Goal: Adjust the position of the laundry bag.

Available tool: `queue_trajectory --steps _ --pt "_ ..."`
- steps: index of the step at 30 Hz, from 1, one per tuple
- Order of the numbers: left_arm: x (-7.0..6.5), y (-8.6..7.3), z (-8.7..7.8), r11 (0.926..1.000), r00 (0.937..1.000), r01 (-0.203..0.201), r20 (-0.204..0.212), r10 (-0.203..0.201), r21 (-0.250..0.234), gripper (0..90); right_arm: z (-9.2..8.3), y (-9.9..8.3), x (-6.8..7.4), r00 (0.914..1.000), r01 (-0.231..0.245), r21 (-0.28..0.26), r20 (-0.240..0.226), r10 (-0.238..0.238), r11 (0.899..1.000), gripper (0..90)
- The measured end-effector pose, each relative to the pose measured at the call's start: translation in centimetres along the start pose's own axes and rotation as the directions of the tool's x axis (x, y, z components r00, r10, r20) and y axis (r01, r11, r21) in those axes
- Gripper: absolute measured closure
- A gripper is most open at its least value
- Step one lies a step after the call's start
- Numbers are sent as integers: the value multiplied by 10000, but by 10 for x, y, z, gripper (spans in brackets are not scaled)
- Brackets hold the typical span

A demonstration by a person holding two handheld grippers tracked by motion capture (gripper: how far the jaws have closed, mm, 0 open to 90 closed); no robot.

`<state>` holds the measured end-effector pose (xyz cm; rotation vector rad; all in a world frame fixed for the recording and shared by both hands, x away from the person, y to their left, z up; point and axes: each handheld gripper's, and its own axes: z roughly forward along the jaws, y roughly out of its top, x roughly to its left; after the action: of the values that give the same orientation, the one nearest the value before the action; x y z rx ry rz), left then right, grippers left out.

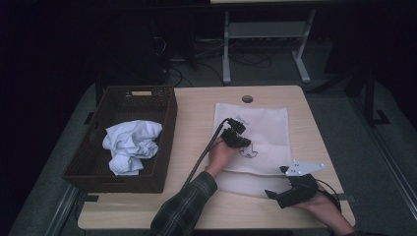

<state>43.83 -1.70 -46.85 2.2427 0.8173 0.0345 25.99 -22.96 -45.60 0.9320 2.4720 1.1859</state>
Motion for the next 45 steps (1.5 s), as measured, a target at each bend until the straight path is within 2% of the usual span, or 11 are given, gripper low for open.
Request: queue_trajectory --steps 5,7,12,13,14,18,23,24,29,34,45 --pt "-1 1 1 9999 9999 -95 76 94 38 898 0 0 0 10000 -9 -12 6 9 10000 0" --pt "-1 1 -3 9998 9998 -210 20 209 74 870 -1 0 0 10000 -27 -15 4 27 10000 0" --pt "-2 1 -12 9991 9992 -402 -34 402 119 730 0 0 0 10000 -35 -21 -1 35 10000 0" --pt "-2 1 -15 9990 9991 -426 -69 427 108 730 0 0 0 10000 -29 -23 1 29 10000 0" --pt "-2 0 -19 9989 9989 -452 -108 453 131 648 0 0 0 10000 -15 -17 2 15 10000 0" --pt "-1 -3 -28 9988 9988 -463 -120 465 153 487 0 0 0 10000 -31 -5 12 31 10000 0" --pt "-1 -8 -40 9991 9991 -412 -34 412 67 392 0 0 0 10000 -14 2 7 14 10000 0" --pt "-1 -11 -46 9994 9994 -346 66 346 -18 342 0 0 0 10000 -12 9 10 12 10000 0" --pt "-4 -17 -60 9983 9983 -572 -131 573 86 226 0 0 0 10000 5 33 7 -5 10000 0" --pt "-5 -23 -69 9976 9976 -658 -179 662 195 186 0 0 0 10000 17 11 14 -17 10000 0" --pt "-9 -42 -107 9971 9972 -719 -222 713 -250 180 1 0 -1 10000 -16 -4 48 16 10000 0"
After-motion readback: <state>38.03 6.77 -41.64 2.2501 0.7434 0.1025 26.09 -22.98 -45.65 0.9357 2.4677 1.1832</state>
